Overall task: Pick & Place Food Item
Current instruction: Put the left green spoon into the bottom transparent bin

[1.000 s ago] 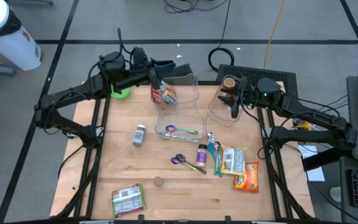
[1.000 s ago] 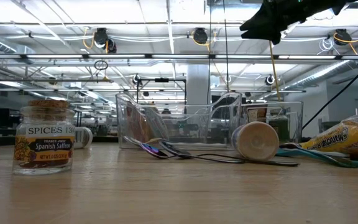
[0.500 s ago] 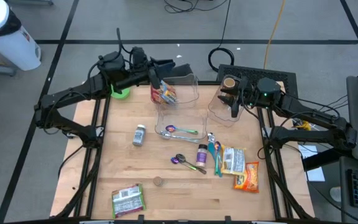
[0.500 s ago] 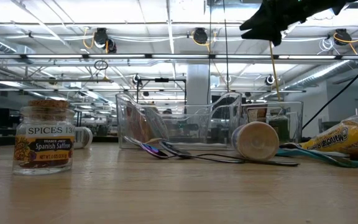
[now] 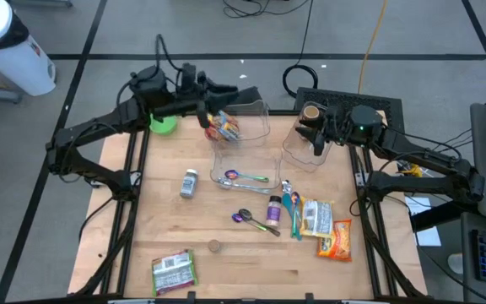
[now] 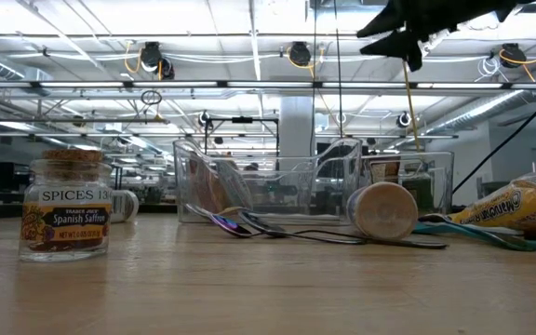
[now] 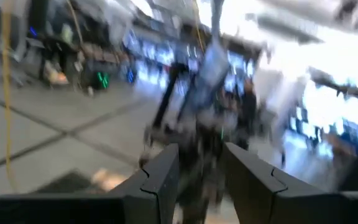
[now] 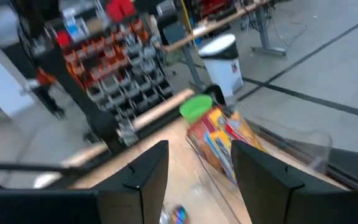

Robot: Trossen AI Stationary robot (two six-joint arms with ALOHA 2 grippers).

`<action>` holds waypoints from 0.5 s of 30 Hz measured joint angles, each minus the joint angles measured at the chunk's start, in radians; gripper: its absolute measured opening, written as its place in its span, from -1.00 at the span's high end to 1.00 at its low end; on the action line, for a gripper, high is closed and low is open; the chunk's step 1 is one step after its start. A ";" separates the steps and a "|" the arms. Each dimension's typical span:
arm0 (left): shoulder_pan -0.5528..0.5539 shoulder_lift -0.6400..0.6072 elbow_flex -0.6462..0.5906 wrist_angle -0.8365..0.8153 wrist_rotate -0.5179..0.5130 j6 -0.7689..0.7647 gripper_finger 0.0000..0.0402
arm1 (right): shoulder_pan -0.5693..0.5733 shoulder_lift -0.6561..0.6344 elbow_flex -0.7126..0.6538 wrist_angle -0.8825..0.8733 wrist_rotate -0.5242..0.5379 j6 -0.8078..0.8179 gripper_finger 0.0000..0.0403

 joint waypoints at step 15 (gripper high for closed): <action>-0.023 -0.253 0.006 -0.783 0.003 0.133 0.35 | 0.000 0.129 0.000 0.226 -0.004 0.220 0.17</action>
